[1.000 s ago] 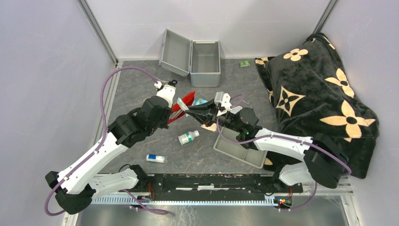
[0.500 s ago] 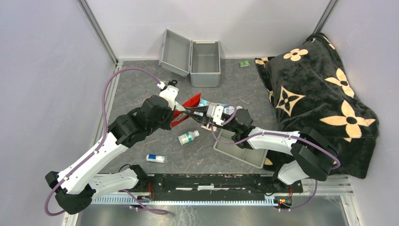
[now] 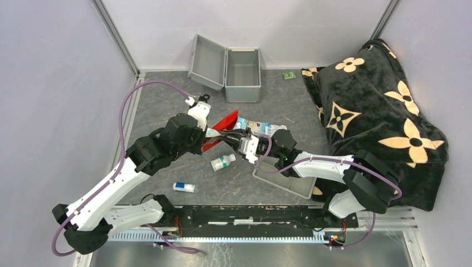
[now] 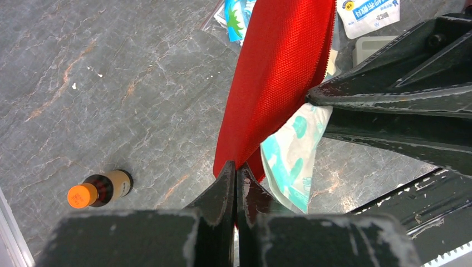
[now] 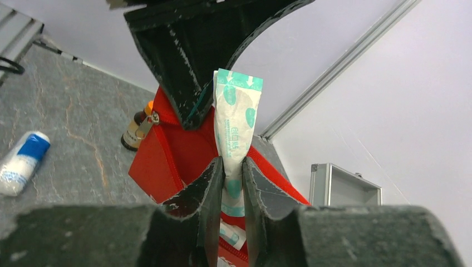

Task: Organize the medicine kit
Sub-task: Place the medical item at the medicine pouch.

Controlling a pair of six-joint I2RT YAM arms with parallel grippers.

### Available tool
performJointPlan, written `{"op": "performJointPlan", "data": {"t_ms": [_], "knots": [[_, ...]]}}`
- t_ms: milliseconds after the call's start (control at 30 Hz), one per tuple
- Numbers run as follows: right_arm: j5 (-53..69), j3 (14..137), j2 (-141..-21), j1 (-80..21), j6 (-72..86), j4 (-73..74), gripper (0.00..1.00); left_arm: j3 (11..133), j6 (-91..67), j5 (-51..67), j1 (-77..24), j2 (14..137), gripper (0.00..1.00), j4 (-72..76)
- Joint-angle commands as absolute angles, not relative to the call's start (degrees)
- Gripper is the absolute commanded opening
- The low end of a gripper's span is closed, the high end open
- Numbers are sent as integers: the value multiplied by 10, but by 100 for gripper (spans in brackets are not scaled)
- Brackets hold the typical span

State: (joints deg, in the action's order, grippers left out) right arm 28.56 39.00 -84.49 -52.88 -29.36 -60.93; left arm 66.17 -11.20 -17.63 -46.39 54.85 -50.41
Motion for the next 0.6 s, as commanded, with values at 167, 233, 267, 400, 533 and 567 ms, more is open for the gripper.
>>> {"op": "performJointPlan", "data": {"t_ms": [167, 233, 267, 400, 533, 567], "knots": [[278, 386, -848, -531, -408, -556, 26, 679, -91, -155, -467, 535, 2, -479], [273, 391, -848, -532, -430, -534, 26, 679, -91, -152, -467, 535, 2, -479], [270, 392, -848, -531, -440, -526, 27, 679, -91, -150, -467, 536, 2, -479], [261, 397, -848, -532, -472, -496, 28, 678, -91, -145, -467, 536, 2, -479], [258, 403, -849, -532, -494, -464, 32, 678, -91, -146, -467, 534, 2, -478], [258, 403, -847, -532, -497, -460, 34, 678, -91, -147, -467, 535, 2, -478]]}}
